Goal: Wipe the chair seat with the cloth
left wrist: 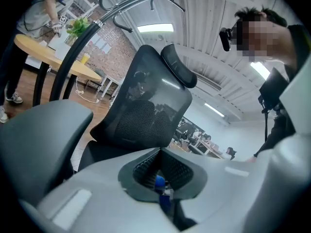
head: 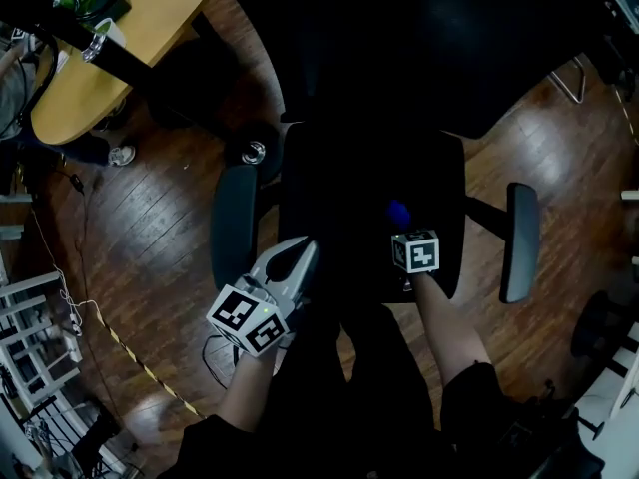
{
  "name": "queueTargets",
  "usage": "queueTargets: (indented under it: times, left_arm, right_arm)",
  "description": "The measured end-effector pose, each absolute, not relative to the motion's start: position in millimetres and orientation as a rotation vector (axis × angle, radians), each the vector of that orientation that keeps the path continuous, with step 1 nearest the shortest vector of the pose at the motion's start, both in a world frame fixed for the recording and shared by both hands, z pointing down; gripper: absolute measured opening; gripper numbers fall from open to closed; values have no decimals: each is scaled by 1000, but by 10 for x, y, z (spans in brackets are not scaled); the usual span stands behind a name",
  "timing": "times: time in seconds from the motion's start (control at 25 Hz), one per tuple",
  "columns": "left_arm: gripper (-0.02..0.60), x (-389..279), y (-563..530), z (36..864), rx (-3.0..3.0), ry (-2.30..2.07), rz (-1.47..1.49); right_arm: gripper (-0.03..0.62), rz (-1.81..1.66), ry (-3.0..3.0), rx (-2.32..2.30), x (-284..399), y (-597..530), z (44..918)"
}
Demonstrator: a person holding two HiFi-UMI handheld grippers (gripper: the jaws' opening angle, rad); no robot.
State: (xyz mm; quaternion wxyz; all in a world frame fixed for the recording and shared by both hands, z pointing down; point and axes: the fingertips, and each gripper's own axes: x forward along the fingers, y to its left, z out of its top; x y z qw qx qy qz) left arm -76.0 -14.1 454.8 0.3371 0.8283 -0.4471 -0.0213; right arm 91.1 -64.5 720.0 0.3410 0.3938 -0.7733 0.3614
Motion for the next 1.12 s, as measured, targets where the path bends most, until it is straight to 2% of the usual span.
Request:
queueTargets:
  times: [0.28, 0.76, 0.92, 1.12]
  left_arm:
    - [3, -607, -195, 4608, 2166, -1126, -45]
    - [3, -721, -155, 4541, 2145, -1160, -96]
    - [3, -774, -119, 4498, 2150, -1180, -108]
    - [3, -917, -44, 4421, 2139, -1227, -124]
  right_arm:
    - [40, 855, -1917, 1189, 1996, -636, 7070]
    - [40, 857, -1871, 1252, 2098, -653, 7060]
    - [40, 886, -1900, 1240, 1806, -672, 7033]
    - [39, 947, -2000, 1098, 880, -662, 6914]
